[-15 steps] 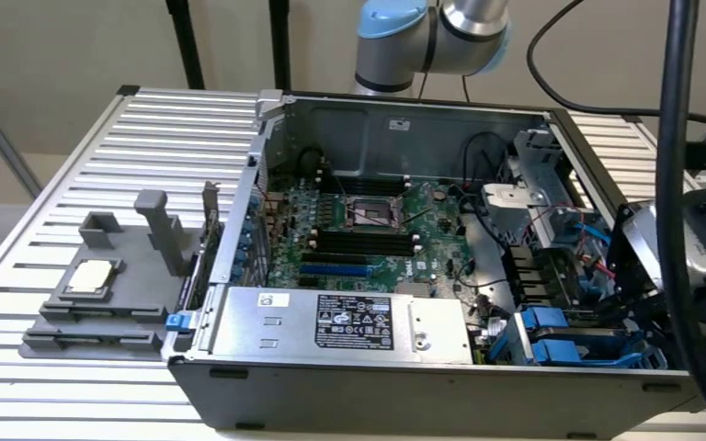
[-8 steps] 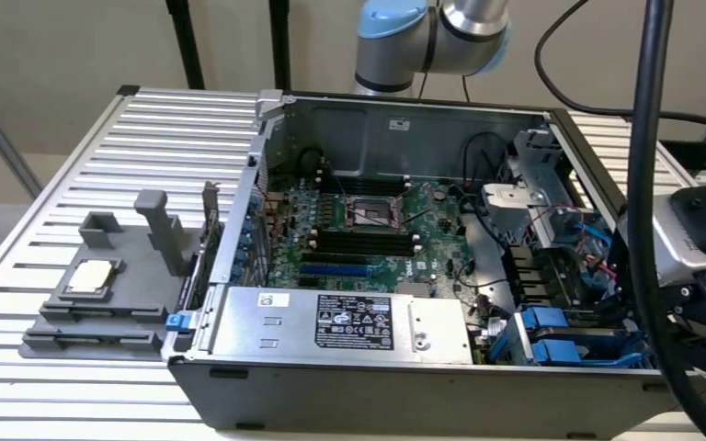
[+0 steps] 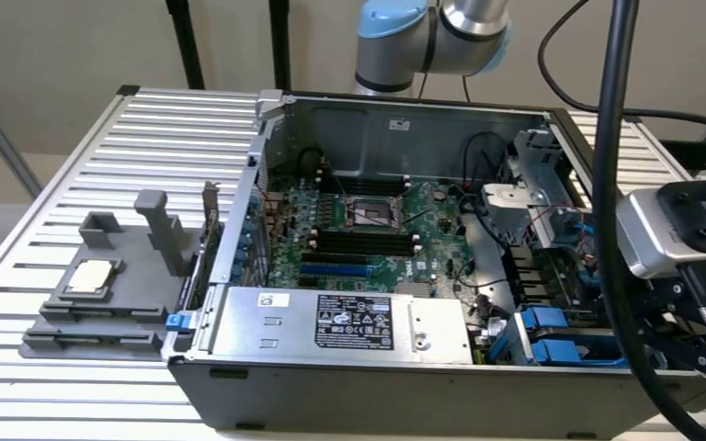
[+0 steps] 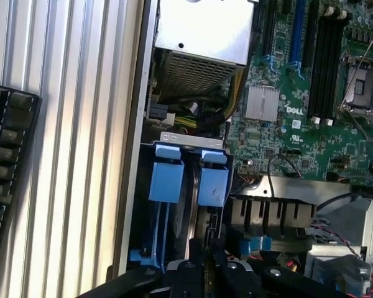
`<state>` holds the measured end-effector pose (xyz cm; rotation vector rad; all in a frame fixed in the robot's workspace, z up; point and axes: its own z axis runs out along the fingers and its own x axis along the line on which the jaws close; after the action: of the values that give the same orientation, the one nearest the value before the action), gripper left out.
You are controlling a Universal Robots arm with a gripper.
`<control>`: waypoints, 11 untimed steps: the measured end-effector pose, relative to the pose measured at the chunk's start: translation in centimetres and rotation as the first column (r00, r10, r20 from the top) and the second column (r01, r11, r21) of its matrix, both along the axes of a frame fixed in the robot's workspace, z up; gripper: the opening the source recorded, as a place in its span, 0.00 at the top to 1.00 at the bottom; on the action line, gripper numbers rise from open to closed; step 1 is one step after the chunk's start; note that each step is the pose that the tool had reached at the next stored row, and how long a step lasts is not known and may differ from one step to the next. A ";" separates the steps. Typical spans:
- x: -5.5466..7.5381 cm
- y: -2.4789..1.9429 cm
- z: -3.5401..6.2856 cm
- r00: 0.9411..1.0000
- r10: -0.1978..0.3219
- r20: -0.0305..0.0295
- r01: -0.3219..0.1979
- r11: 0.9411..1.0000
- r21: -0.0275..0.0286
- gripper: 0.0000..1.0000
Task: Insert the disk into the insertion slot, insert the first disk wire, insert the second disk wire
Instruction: 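Insert the first disk wire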
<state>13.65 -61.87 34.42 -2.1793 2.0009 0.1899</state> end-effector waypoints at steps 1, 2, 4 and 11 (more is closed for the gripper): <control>-0.1 0.05 0.00 1.000 -0.004 0.000 0.004 1.000 0.000 0.84; -0.1 0.09 0.00 1.000 -0.008 0.001 0.008 1.000 0.000 0.84; -0.1 0.16 0.00 1.000 -0.018 0.001 0.018 1.000 0.000 0.84; -0.2 0.39 -0.03 0.998 -0.056 0.005 0.056 0.998 0.000 0.84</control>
<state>13.45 -61.48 34.39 -2.1183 2.0562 0.1761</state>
